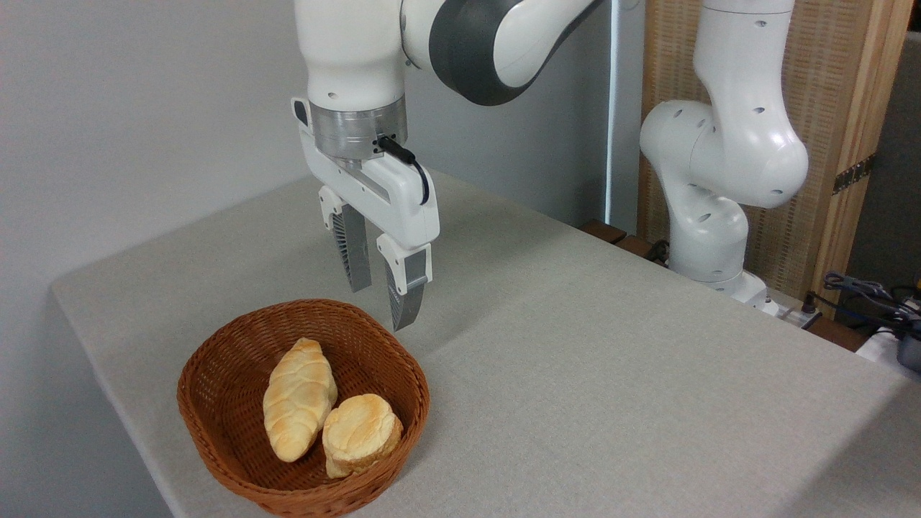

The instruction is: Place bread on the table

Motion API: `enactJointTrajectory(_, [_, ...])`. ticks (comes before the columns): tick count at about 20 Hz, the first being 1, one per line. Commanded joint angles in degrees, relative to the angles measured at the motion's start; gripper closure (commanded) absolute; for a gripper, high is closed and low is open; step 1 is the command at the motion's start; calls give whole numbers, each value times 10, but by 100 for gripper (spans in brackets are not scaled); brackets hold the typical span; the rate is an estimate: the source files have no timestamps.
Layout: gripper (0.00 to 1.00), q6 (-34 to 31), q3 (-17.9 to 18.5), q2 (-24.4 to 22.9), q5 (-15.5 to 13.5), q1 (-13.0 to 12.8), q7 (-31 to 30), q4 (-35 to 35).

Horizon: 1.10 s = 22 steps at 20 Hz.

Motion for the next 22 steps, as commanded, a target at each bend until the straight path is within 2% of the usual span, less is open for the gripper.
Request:
enactJointTrajectory(1, [0, -10, 6, -3, 3, -3, 7, 6])
enactJointTrajectory(15, [0, -6, 5, -3, 4, -3, 10, 6])
enactJointTrajectory(19, [0, 16, 5, 2, 4, -3, 32, 5])
enactJointTrajectory(22, [0, 40, 6, 9, 4, -2, 74, 5])
